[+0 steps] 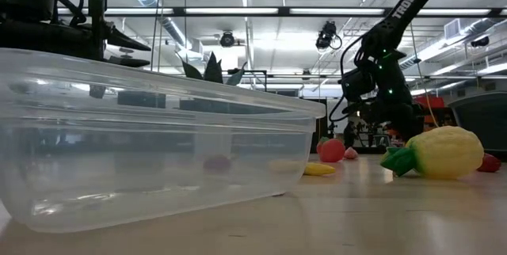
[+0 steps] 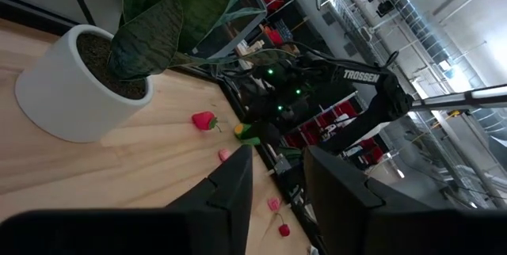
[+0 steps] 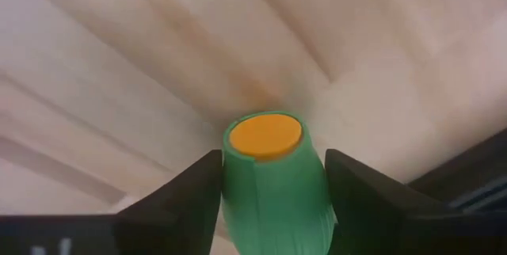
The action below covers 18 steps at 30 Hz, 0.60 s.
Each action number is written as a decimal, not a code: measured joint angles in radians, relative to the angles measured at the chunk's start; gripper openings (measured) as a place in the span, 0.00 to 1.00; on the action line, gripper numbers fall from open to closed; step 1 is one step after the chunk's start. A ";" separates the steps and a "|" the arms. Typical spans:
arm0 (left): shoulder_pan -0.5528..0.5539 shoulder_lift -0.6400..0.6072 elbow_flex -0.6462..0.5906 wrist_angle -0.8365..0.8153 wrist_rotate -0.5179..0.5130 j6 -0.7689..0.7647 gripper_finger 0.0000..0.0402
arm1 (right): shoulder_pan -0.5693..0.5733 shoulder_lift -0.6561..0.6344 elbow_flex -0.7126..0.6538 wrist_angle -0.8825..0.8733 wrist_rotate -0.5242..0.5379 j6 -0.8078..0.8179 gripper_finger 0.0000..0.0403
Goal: Pick and placing Produce into tupperware
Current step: Put the green corn into the transparent bin
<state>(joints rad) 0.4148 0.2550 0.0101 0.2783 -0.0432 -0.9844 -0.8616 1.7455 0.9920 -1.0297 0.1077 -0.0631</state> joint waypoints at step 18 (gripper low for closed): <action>0.000 0.000 0.000 0.000 0.000 0.000 0.29 | 0.327 -0.349 0.086 0.489 -0.505 0.334 0.53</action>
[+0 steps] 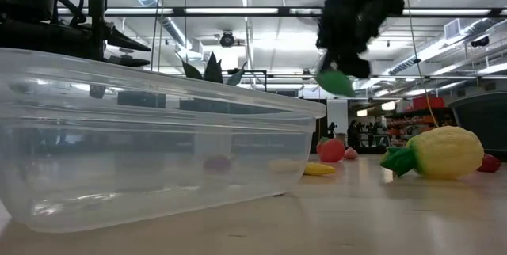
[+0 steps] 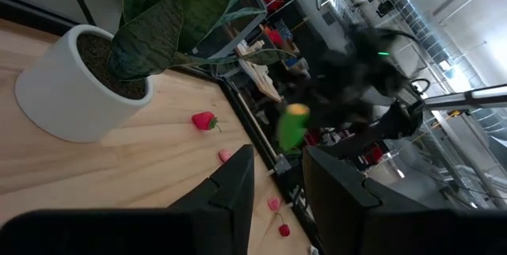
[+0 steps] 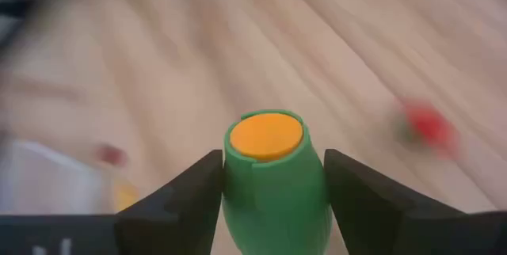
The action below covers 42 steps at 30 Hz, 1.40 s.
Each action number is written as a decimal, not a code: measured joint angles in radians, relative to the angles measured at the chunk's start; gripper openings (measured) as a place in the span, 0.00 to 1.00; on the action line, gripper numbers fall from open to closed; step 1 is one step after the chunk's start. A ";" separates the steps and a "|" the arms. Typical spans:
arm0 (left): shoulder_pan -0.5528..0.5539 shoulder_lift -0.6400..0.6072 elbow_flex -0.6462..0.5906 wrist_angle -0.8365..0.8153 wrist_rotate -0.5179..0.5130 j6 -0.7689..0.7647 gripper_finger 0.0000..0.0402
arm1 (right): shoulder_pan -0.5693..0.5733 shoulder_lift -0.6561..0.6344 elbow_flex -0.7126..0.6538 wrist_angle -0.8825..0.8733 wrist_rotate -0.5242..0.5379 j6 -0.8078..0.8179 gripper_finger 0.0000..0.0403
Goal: Pick and placing Produce into tupperware
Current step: Put the green corn into the transparent bin
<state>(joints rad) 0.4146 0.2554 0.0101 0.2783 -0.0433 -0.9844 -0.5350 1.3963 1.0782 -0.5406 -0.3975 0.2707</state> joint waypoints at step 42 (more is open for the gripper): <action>0.000 0.000 0.000 -0.039 0.000 0.010 0.28 | 0.761 0.395 0.000 0.754 0.184 0.245 0.54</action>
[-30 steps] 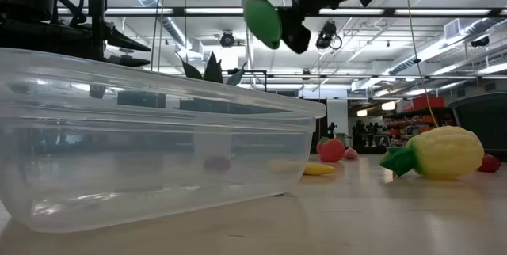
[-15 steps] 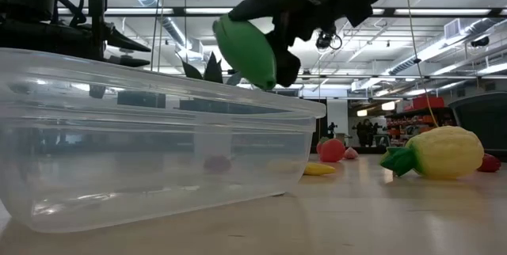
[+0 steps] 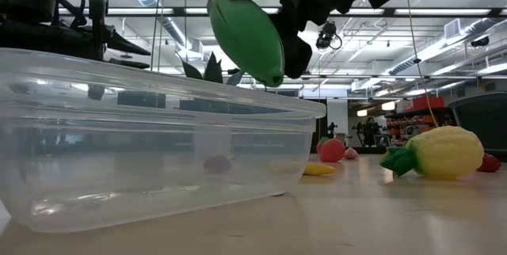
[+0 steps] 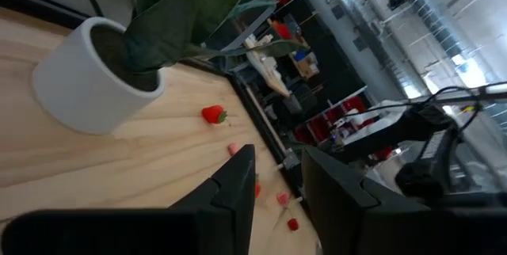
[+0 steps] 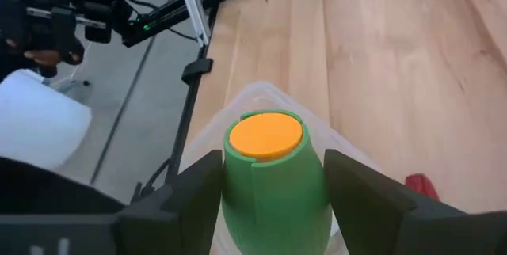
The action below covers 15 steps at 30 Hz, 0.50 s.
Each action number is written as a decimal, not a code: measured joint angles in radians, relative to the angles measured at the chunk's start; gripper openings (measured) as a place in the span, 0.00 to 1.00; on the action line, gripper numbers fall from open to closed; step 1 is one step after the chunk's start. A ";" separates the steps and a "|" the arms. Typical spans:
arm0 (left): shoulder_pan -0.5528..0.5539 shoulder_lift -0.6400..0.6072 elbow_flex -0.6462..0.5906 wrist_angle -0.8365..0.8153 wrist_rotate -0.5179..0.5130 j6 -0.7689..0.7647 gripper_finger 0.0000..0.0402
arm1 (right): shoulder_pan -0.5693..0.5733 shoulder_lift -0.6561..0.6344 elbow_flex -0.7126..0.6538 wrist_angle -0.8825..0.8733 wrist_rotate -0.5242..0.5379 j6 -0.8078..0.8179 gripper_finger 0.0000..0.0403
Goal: Pick and placing Produce into tupperware
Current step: Put the green corn into the transparent bin
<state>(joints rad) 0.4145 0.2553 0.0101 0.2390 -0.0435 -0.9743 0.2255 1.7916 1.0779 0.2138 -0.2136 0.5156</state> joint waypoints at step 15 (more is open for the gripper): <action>0.000 0.000 0.000 -0.036 0.001 -0.036 0.29 | 0.012 0.006 0.000 0.059 0.087 0.042 0.54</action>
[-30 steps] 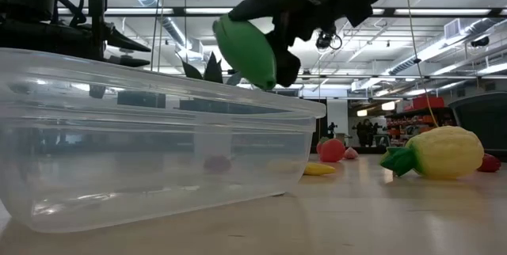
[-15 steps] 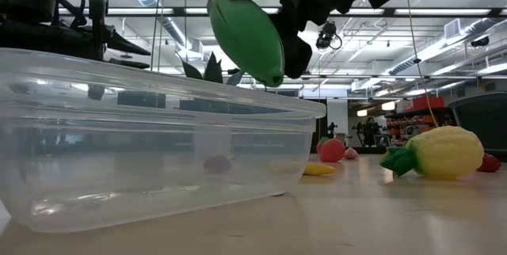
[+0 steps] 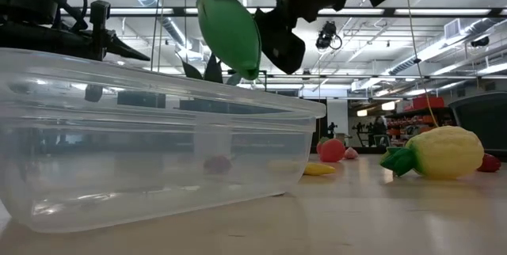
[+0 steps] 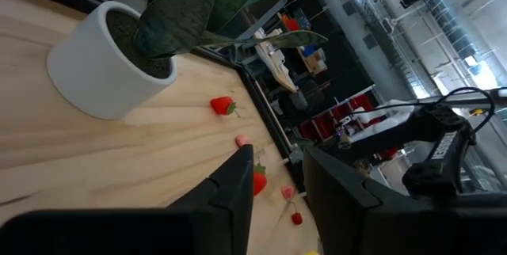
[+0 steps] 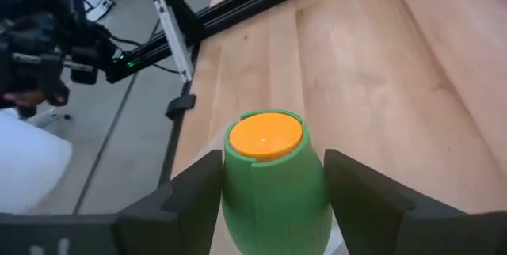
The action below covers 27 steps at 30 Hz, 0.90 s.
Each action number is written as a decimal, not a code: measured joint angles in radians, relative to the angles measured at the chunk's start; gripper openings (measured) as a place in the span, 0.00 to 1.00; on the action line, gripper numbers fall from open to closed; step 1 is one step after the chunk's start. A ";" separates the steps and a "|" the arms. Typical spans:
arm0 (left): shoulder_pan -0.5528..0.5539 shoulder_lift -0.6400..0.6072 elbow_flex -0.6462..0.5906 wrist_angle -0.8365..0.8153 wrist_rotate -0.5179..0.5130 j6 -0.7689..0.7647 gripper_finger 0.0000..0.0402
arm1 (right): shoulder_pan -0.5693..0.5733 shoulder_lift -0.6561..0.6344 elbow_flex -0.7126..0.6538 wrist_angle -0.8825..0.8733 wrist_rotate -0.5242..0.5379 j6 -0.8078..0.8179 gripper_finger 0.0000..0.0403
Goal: Pick and placing Produce into tupperware
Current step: Put the green corn into the transparent bin
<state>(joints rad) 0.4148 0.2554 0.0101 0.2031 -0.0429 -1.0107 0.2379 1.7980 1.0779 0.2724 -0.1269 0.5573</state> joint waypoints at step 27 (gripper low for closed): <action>-0.005 0.000 0.000 -0.083 0.004 0.000 0.30 | 0.067 0.171 0.100 -0.009 0.021 0.076 0.59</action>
<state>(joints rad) 0.4099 0.2553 0.0101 0.1204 -0.0387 -1.0107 0.3048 1.9694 1.1780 0.2638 -0.1060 0.6332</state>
